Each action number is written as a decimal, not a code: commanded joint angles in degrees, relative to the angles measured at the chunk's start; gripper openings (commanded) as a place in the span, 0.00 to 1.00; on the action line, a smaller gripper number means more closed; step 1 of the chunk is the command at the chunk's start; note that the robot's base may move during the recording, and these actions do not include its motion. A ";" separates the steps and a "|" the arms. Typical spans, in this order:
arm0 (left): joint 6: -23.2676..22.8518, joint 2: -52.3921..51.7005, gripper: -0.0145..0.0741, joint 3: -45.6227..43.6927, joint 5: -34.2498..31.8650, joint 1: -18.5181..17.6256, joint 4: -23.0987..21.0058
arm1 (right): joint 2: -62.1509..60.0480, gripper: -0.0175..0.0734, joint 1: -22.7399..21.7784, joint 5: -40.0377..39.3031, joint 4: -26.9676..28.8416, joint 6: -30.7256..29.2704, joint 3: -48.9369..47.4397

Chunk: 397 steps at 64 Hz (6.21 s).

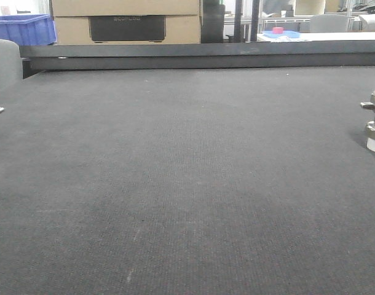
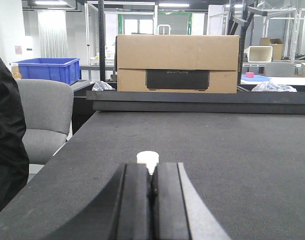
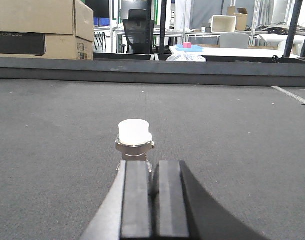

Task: Place valve from conveyor to right shelf box
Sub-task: 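Lower both grippers, open, over the two silver valves on the belt, then close the right gripper around the body of its silver valve, then close the left gripper around the body of the other valve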

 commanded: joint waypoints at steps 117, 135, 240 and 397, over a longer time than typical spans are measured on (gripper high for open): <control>-0.39 31.16 0.84 -42.03 25.03 -1.38 -0.53 | 29.60 0.82 0.19 4.86 -2.65 -0.22 -31.24; -4.57 45.67 0.84 -56.43 40.85 -1.38 -0.53 | 47.41 0.82 1.45 29.97 -2.65 -0.22 -51.73; -4.68 92.12 0.84 -79.14 61.48 -1.03 6.05 | 104.04 0.82 3.42 51.10 -2.07 -3.41 -81.54; 4.19 97.32 0.04 -90.11 68.54 1.99 0.99 | 77.19 0.02 3.42 47.84 0.45 -3.41 -73.03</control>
